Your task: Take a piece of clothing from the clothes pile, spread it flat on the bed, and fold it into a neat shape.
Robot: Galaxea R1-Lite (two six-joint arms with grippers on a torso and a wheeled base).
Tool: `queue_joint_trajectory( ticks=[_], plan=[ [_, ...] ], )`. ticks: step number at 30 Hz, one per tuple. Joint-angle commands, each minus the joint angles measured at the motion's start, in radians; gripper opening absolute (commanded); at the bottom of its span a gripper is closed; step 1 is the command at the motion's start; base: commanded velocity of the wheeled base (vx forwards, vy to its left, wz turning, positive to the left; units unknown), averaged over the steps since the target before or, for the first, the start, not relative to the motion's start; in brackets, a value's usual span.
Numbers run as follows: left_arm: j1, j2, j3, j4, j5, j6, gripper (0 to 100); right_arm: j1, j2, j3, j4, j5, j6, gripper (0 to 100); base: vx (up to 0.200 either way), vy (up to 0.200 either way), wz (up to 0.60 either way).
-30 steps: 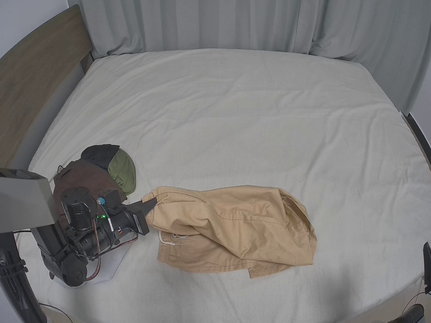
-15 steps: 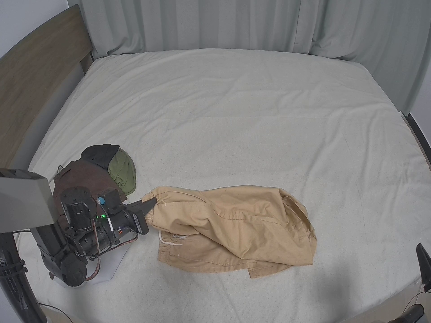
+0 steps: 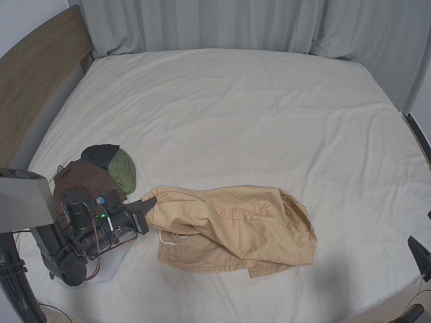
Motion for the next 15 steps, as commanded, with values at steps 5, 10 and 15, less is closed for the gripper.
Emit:
queue_joint_trajectory(
  ticks=[5, 10, 15],
  plan=[
    [0.0, 0.002, -0.005, -0.004, 0.0, -0.001, 0, 0.025, 0.17, -0.052, -0.001, 0.044, 0.0, 100, 0.0, 0.0, 0.0],
    [0.0, 0.002, -0.006, -0.003, 0.0, -0.001, 0, 0.068, 0.248, -0.084, -0.004, 0.044, 0.0, 100, 0.0, 0.0, 0.0],
    [0.0, 0.004, -0.006, -0.003, 0.0, -0.002, 0, 0.13, 0.326, -0.115, -0.006, 0.046, -0.006, 100, 0.0, 0.0, 0.0]
  ],
)
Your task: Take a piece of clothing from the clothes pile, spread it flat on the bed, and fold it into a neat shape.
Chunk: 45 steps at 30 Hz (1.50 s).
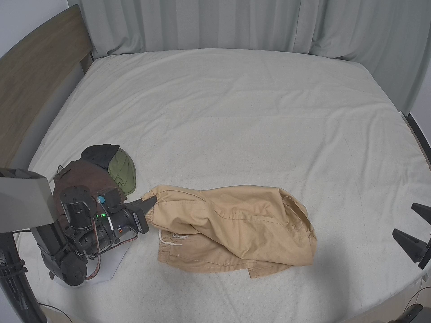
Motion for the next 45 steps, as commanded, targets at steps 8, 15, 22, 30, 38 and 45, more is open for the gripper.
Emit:
queue_joint_trajectory(
  ticks=[8, 15, 22, 30, 38, 45],
  plan=[
    [-0.001, -0.001, 0.005, -0.002, 0.0, -0.001, 0, 0.092, 0.2, -0.055, -0.005, 0.02, -0.044, 100, 0.0, 0.0, 0.0],
    [-0.001, -0.001, 0.002, -0.004, 0.0, -0.001, 0, 0.092, 0.266, -0.094, -0.007, 0.086, -0.047, 100, 0.0, 0.0, 0.0],
    [-0.001, -0.011, 0.006, -0.004, 0.0, -0.001, 0, 0.086, 0.334, -0.121, -0.053, 0.158, -0.025, 100, 0.0, 0.0, 0.0],
    [0.0, -0.014, 0.017, -0.004, 0.0, -0.004, 0, 0.086, 0.412, -0.115, -0.208, 0.2, 0.119, 100, 0.0, 0.0, 0.0],
    [0.0, -0.016, 0.032, -0.004, 0.002, -0.002, 0, 0.086, 0.516, -0.118, -0.309, 0.223, 0.249, 100, 0.0, 0.0, 0.0],
    [0.0, -0.019, 0.048, -0.004, 0.0, -0.001, 0, 0.079, 0.65, -0.107, -0.453, 0.23, 0.32, 100, 0.0, 0.0, 0.0]
  ],
)
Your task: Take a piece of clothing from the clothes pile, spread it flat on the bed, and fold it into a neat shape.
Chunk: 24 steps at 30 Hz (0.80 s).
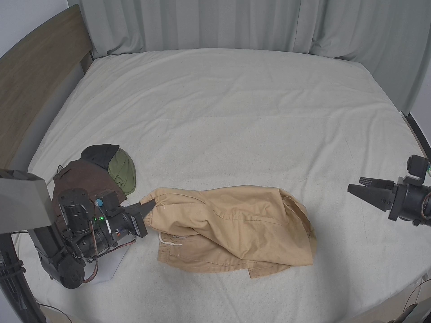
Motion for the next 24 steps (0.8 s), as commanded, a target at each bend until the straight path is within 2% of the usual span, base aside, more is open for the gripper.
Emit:
queue_joint_trajectory(
  ticks=[1, 15, 20, 24],
  plan=[
    [0.0, -0.003, 0.017, -0.004, 0.0, 0.001, 0, -0.001, 0.123, 0.013, -0.072, 0.002, 0.038, 100, 0.0, 0.0, 0.0],
    [0.036, -0.002, 0.04, -0.004, -0.002, 0.001, 0, 0.002, 0.352, -0.021, -0.129, 0.004, 0.044, 100, 0.0, 0.0, 0.0],
    [0.05, 0.004, 0.029, -0.002, -0.02, 0.001, 0, -0.001, 0.45, 0.002, -0.248, 0.002, 0.046, 100, 0.0, 0.0, 0.0],
    [0.05, 0.006, 0.031, -0.002, -0.02, 0.001, 0, -0.002, 0.487, 0.009, -0.288, 0.001, 0.047, 100, 0.0, 0.0, 0.0]
  ],
)
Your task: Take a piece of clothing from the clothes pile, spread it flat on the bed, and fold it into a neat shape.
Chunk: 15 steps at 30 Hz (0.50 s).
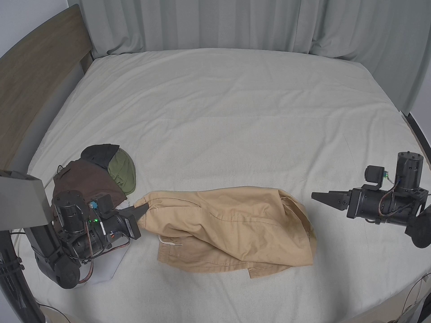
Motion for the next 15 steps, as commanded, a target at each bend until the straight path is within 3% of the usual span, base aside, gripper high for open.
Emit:
queue_joint_trajectory(
  ticks=[1, 15],
  plan=[
    [0.005, 0.006, -0.002, -0.003, -0.003, -0.001, 0, -0.002, 0.078, 0.01, -0.019, -0.001, 0.001, 100, 0.0, 0.0, 0.0],
    [0.005, 0.015, -0.001, -0.003, -0.003, -0.001, 0, -0.002, 0.205, 0.012, -0.071, -0.001, 0.0, 100, 0.0, 0.0, 0.0]
  ],
)
